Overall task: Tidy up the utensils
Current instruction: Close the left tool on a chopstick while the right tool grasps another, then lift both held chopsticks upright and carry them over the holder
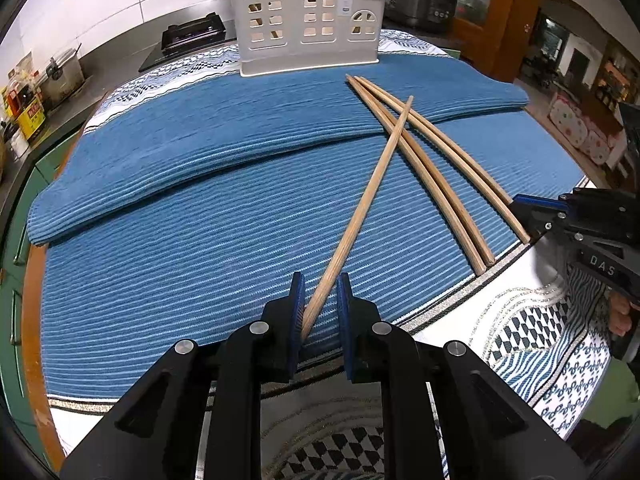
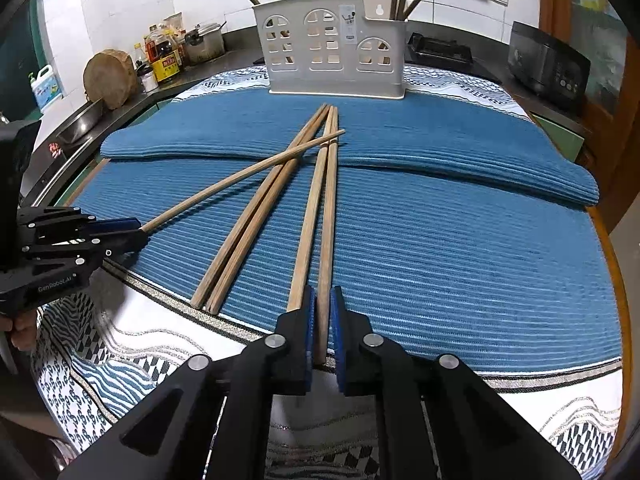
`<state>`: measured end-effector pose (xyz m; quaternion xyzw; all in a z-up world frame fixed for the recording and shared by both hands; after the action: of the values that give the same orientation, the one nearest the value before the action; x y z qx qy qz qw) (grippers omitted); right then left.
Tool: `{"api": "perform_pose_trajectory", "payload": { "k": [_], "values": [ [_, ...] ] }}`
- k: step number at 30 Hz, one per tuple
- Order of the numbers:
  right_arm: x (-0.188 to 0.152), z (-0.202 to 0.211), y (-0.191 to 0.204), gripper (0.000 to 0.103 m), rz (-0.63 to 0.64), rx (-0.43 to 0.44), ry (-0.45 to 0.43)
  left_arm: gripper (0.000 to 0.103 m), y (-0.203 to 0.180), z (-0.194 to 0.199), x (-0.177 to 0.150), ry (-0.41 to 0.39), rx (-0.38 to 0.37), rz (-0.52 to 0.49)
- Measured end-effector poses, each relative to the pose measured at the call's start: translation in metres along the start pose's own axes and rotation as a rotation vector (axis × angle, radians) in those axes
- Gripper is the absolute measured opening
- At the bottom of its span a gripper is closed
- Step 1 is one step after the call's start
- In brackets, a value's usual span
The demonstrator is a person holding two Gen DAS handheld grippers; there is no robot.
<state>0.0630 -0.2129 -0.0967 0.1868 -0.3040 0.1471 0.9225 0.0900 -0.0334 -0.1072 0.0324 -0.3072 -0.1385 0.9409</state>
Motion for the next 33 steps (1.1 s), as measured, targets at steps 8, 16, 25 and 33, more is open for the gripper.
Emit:
{"api": "perform_pose_trajectory", "payload": {
  "k": [8, 16, 25, 33],
  "values": [
    [0.010, 0.036, 0.006, 0.007, 0.018, -0.013, -0.091, 0.005, 0.000, 0.013, 0.007, -0.033, -0.029, 0.044],
    [0.046, 0.094, 0.020, 0.007, 0.064, -0.014, -0.261, 0.005, 0.003, 0.039, 0.017, -0.123, -0.050, 0.081],
    [0.101, 0.123, 0.025, 0.007, 0.110, 0.024, -0.352, 0.005, 0.011, 0.072, 0.058, -0.279, -0.051, 0.133],
    [0.143, 0.130, 0.028, 0.007, 0.167, 0.039, -0.355, 0.005, 0.015, 0.076, 0.090, -0.324, -0.065, 0.157]
  ]
}}
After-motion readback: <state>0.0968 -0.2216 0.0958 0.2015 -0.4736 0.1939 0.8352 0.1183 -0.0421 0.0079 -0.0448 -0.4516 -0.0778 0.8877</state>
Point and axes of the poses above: each gripper's, at about its wrist camera, not at the fingertips, and z roughly against the way its jaws point, y to its left, x to its top, the point moved 4 cm from there along -z, roughly the way its jaws point, and after that the axes turned 12 degrees about x, right-handed, at the moved point
